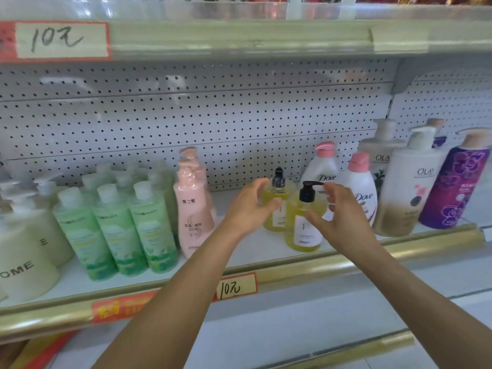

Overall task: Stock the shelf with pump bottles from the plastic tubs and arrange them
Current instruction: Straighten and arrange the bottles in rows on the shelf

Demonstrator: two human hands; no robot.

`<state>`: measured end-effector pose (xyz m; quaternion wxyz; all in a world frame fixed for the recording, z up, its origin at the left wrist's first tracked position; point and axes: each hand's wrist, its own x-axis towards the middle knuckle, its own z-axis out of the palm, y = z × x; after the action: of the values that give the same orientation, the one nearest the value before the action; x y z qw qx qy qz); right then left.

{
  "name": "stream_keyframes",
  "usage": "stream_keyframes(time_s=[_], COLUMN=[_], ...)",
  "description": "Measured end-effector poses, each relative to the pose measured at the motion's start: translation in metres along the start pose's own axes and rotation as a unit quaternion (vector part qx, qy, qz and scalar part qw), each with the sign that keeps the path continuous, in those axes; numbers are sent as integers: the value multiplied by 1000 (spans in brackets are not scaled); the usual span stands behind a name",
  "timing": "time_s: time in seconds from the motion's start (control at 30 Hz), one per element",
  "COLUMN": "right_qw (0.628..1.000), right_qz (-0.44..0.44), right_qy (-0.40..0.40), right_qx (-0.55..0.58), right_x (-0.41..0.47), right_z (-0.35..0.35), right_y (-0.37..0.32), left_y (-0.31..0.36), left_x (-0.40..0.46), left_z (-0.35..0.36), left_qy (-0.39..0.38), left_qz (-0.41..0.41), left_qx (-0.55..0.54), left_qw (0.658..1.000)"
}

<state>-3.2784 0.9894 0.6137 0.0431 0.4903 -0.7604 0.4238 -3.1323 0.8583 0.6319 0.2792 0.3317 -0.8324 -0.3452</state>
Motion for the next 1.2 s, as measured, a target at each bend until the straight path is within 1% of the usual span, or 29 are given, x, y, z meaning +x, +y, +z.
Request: stream_keyframes(time_s=[0.17,0.3,0.4,0.5,0.57,0.67,0.77,1.03,1.2], right_qw=[995,983,975,974,974,974,974,974,976], right_qz=[-49,-36,-33,-41,-44,-50,-53,-57,-55], right_qy=[-65,-153,-189,-185,-180,-178,-176,-175,-169], right_qx=[-56,-97,-117,-122,-127,-134,-131,-133,-122], right_x=[24,46,54,57,57,58,58,59,59], right_z=[-6,-7,-9,-9,-9,-9,-8,-9,-11], right_y=[1,-5,-9,-7,-6,-5,-3,-4,-5], left_y=[-4,-7,-12,-12,-12,-12,-12,-12,-10], left_x=[44,59,65,70,74,78,83,86,84], left_z=[15,21,23,23,21,15,11,-3,-2], left_qy=[0,-32,-35,-31,-32,-41,-30,-21,-35], left_qz=[-40,-56,-50,-48,-43,-44,-46,-57,-61], left_qx=[19,-25,-48,-60,-49,-21,10,130,156], left_qw=[999,998,997,997,997,998,998,990,985])
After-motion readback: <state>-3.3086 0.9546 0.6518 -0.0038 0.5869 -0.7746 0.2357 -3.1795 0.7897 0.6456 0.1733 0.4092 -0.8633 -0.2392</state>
